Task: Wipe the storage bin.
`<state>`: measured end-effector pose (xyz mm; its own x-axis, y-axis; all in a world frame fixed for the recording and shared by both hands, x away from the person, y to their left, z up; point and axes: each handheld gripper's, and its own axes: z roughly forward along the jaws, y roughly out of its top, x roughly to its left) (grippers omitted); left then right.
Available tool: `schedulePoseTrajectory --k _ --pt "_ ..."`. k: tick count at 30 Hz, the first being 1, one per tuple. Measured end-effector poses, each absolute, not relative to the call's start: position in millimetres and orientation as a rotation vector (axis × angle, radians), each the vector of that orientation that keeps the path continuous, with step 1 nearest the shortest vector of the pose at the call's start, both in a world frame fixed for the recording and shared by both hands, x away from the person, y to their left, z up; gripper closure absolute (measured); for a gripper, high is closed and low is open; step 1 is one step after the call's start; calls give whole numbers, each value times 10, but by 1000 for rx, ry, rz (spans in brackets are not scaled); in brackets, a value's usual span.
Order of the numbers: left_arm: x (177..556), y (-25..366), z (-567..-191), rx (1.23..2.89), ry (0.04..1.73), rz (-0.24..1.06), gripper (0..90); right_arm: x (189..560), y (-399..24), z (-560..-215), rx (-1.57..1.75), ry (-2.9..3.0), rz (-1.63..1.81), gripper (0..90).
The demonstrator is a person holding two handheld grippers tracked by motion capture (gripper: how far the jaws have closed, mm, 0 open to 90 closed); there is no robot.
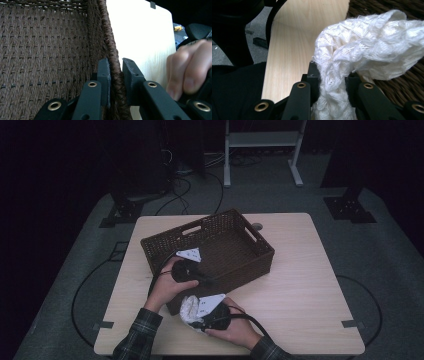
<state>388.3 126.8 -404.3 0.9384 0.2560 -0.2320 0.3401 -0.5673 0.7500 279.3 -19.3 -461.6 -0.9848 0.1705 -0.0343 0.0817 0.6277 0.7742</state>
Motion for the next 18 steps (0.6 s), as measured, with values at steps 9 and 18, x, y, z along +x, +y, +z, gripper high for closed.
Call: schedulePoseTrajectory --k 9,18 --pt "3884 1267 -4045 2201 418 -120 761 2810 -679 -4551 341 2678 1294 724" --pt "3896 1267 -4038 2208 422 -126 757 2846 -1103 -4518 496 2604 1270 722"
